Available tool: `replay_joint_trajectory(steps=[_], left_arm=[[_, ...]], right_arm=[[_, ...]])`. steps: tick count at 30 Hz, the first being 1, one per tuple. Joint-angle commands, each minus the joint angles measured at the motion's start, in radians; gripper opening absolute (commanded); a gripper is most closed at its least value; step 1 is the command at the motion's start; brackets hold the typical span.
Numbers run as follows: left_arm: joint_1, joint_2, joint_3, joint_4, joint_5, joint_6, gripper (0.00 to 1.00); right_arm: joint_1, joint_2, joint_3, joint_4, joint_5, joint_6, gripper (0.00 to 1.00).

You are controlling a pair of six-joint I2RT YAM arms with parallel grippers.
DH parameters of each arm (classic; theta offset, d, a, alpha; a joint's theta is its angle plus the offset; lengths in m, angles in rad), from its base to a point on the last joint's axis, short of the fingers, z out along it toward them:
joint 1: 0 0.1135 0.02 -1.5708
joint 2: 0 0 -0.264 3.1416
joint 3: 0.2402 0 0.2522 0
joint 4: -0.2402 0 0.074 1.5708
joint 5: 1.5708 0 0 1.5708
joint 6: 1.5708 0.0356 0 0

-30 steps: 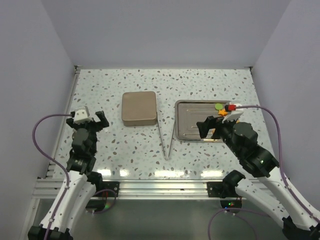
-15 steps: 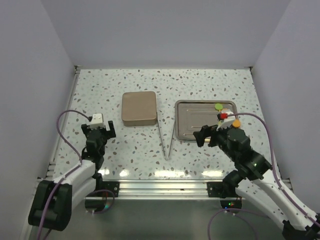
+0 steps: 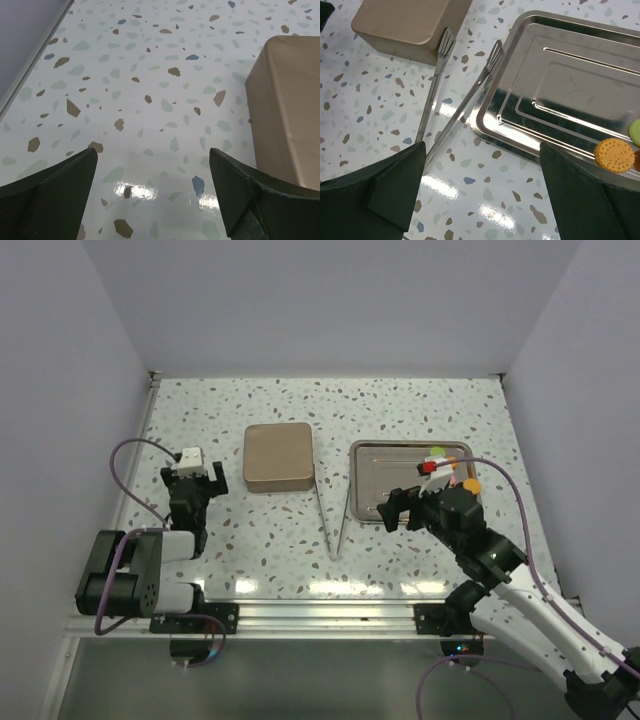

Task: Pack the cookies

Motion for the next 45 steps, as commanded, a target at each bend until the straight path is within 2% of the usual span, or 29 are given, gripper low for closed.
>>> replay_joint_trajectory(steps=[1,2,4,6,10,14,18,19,21,23,24,28,38,45], left_arm=[[0.008,0.034,0.041,0.168,0.097,0.053,1.0],[0.01,0.04,0.037,0.176,0.112,0.045,1.0],[0.01,0.095,-0.044,0.37,0.168,0.054,1.0],[0.01,0.171,-0.087,0.56,0.163,0.056,1.0],[0.005,0.149,-0.037,0.394,0.149,0.056,1.0],[-0.007,0.152,-0.036,0.409,0.126,0.083,1.0],[-0.008,0.158,-0.037,0.423,0.129,0.082,1.0],[-0.008,0.158,-0.036,0.419,0.129,0.08,1.0],[-0.008,0.16,-0.037,0.428,0.129,0.082,1.0],[-0.008,0.158,-0.037,0.425,0.129,0.082,1.0],[-0.008,0.16,-0.037,0.426,0.129,0.082,1.0],[-0.008,0.16,-0.037,0.426,0.129,0.082,1.0],[-0.008,0.16,-0.039,0.426,0.129,0.082,1.0],[-0.008,0.16,-0.037,0.426,0.129,0.082,1.0]], right_arm=[[0.001,0.028,0.003,0.091,0.013,-0.046,0.99],[0.002,0.033,0.004,0.096,0.016,-0.043,0.99],[0.002,0.048,0.004,0.107,0.016,-0.036,0.99],[0.002,0.063,0.006,0.113,0.013,-0.029,0.99],[0.002,0.072,-0.003,0.145,0.039,0.034,0.99],[0.002,0.089,-0.014,0.167,0.132,0.029,0.99],[0.002,0.146,-0.002,0.153,0.377,0.029,0.99],[0.001,0.167,0.006,0.144,0.513,0.059,0.99],[0.001,0.239,0.029,0.133,0.6,0.044,0.99],[-0.007,0.284,0.003,0.217,0.585,-0.11,0.99],[-0.014,0.29,-0.012,0.254,0.587,-0.132,0.99],[-0.149,0.336,-0.061,0.348,0.543,-0.102,0.99],[-0.224,0.595,-0.146,0.781,0.564,-0.184,0.99],[-0.332,0.77,-0.186,1.054,0.467,-0.19,0.99]])
